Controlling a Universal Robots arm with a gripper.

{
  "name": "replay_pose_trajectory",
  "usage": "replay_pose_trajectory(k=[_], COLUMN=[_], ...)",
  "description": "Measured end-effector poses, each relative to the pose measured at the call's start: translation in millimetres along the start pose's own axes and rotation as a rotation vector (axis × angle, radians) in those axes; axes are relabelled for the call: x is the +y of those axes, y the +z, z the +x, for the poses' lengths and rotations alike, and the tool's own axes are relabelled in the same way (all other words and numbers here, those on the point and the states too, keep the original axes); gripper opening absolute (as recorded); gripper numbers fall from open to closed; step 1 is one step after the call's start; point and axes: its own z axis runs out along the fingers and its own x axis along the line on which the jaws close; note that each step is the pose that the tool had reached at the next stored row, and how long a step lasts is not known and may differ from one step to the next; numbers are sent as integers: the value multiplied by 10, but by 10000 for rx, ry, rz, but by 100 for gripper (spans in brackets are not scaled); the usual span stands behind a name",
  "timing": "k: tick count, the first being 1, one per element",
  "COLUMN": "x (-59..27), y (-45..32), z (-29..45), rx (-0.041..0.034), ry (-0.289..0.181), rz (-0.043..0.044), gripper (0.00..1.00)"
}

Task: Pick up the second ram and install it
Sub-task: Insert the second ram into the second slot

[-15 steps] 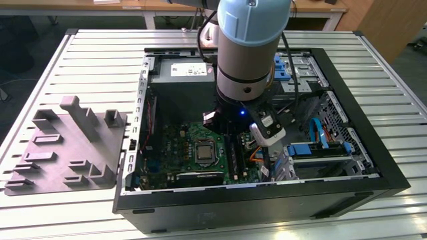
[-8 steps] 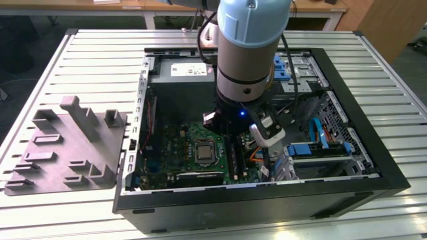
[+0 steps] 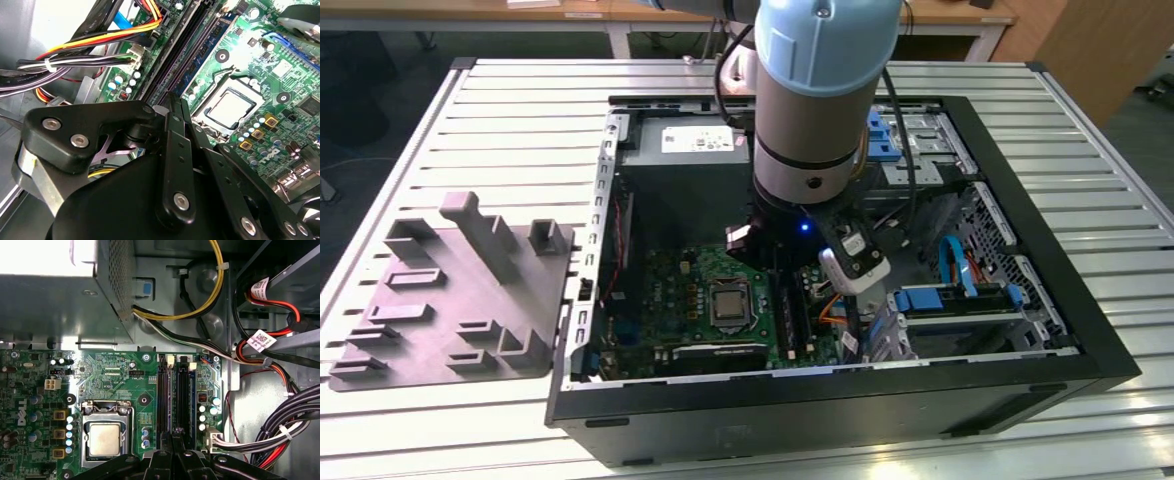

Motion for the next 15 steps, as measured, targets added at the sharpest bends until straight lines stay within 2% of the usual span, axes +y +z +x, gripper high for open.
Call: replay_pose_trajectory(k=[15], x=[-1], y=[16], z=[1], rx=[0], ry=[0], rz=[-1], gripper=[11])
